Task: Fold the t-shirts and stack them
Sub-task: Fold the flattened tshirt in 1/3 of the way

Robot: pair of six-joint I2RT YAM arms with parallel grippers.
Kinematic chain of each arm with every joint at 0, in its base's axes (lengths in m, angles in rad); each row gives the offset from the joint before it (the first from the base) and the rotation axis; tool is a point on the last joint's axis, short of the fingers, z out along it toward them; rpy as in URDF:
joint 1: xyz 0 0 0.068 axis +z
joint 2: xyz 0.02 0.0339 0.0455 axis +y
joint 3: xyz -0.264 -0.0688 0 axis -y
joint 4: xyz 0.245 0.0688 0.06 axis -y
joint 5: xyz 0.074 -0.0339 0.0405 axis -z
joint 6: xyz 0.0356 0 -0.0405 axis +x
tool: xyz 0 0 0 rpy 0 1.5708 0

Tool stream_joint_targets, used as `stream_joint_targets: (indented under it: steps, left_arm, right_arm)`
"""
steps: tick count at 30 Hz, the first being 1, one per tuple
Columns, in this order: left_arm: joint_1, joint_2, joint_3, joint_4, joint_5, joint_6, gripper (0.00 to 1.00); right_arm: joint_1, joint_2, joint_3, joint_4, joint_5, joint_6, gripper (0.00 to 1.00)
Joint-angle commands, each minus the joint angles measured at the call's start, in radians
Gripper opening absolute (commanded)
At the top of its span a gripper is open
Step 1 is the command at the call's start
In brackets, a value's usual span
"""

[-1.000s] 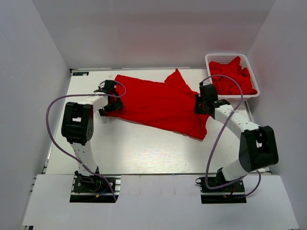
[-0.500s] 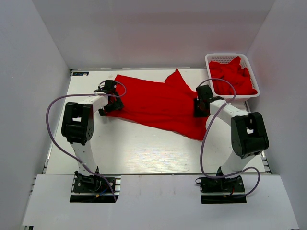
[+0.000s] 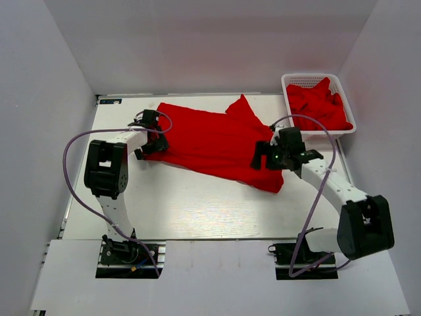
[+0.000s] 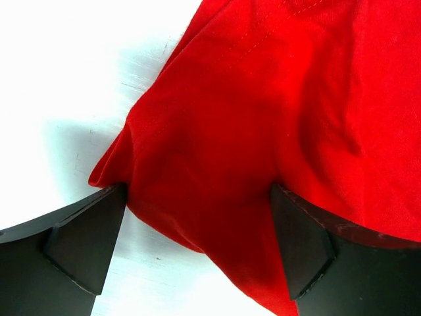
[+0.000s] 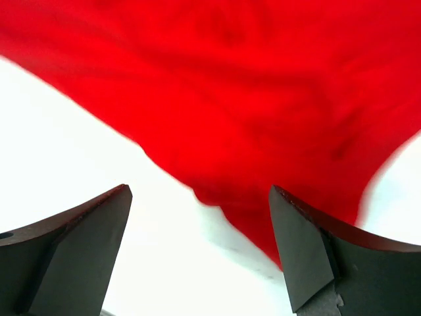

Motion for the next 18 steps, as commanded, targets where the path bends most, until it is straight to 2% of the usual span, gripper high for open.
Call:
stream_joint_targets:
  steps: [1, 4, 9, 11, 15, 18]
  left_arm:
    - [0.01, -0.044, -0.033, -0.038, 0.025, 0.003, 1.0]
    - [0.01, -0.044, -0.059, -0.038, 0.036, 0.003, 1.0]
    - [0.01, -0.056, -0.131, -0.049, 0.045, -0.039, 1.0]
    - [0.01, -0.091, -0.169, -0.075, 0.045, -0.073, 1.0]
    - [0.01, -0.177, -0.335, -0.063, 0.142, -0.11, 1.0]
    - [0.001, -0.249, -0.424, -0.093, 0.179, -0.153, 1.0]
  right_arm:
    - [0.01, 0.083, -0.069, 0.056, -0.138, 0.055, 0.9]
    - [0.003, 0.146, -0.087, 0.101, -0.132, 0.101, 0.9]
    - [-0.008, 0.172, -0.139, 0.106, -0.022, 0.211, 0.9]
    - [-0.023, 0.144, -0.208, 0.087, 0.017, 0.26, 0.9]
    - [-0.045, 0.094, -0.331, 0.007, -0.02, 0.328, 0.9]
    - [-0.05, -0.024, -0.447, -0.062, -0.038, 0.382, 0.9]
